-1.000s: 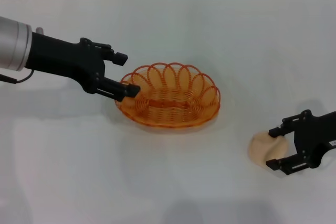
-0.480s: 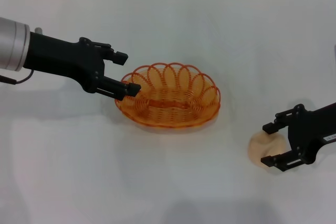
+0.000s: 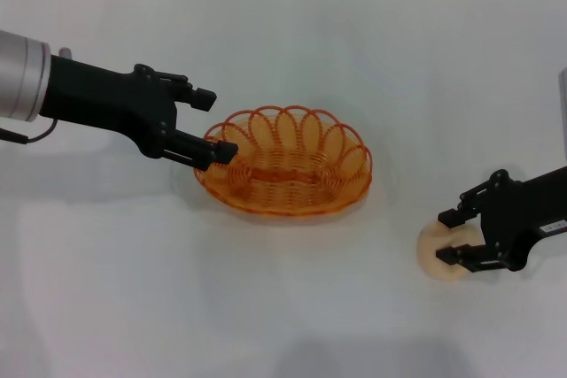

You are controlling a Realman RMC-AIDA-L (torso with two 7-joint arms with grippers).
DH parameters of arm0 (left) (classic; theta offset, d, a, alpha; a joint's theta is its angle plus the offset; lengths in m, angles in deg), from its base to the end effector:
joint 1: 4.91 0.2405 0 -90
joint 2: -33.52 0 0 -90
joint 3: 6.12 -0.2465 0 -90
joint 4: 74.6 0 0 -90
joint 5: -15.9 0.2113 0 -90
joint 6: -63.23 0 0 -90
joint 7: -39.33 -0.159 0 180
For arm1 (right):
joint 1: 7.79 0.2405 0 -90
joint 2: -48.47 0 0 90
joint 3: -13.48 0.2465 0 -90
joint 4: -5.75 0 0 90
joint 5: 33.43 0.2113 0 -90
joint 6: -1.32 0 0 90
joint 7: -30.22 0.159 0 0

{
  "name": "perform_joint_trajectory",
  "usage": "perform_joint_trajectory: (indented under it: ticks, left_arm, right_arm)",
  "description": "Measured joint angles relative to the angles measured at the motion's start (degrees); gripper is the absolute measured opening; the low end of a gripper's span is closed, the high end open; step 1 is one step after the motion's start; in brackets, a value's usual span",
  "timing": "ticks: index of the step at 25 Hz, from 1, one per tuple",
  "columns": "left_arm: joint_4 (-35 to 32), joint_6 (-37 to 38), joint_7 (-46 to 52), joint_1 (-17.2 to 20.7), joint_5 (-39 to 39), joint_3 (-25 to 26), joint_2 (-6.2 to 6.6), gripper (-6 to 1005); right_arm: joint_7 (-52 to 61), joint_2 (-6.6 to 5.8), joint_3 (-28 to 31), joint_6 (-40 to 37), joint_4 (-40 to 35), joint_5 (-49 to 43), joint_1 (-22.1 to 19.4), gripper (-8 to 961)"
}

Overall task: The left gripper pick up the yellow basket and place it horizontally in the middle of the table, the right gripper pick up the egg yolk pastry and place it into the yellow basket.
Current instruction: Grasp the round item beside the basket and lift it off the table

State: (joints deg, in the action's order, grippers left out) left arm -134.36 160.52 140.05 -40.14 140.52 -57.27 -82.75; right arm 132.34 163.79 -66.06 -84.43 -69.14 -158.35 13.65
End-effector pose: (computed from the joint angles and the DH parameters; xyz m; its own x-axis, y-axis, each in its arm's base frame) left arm -0.1976 0.3536 0.0314 0.9313 0.3197 0.1744 0.3410 -0.9337 -0.1095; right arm 0.2155 0.3125 -0.0114 0.9816 -0.1580 0.1070 -0.1417 -0.9791 -0.1459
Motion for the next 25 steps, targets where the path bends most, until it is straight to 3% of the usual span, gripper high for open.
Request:
perform_joint_trajectory:
  ticks: [2,8,11,16,25]
  left_arm:
    - [0.0,0.03,0.0,0.0,0.0,0.0,0.0,888]
    - [0.0,0.07,0.0,0.0,0.0,0.0,0.05,888]
    - [0.0,0.08,0.0,0.11,0.0,0.0,0.07,888]
    - [0.0,0.14,-0.17,0.17,0.0,1.34,0.16,888]
    - [-0.13,0.42,-0.35,1.07,-0.54,1.52,0.3,888]
  right_arm:
    - [0.0,0.0,-0.06,0.28,-0.18,0.02,0.0,568]
    - [0.0,-0.01,-0.1,0.97,-0.26,0.05,0.14,384]
    - [0.14,0.0,-0.1,0.9,-0.37,0.13,0.26,156]
    - [0.49,-0.01,-0.1,0.56,-0.51,0.24,0.78,81]
    - [5.54,0.02,-0.42,-0.26,-5.49,0.73,0.97,46]
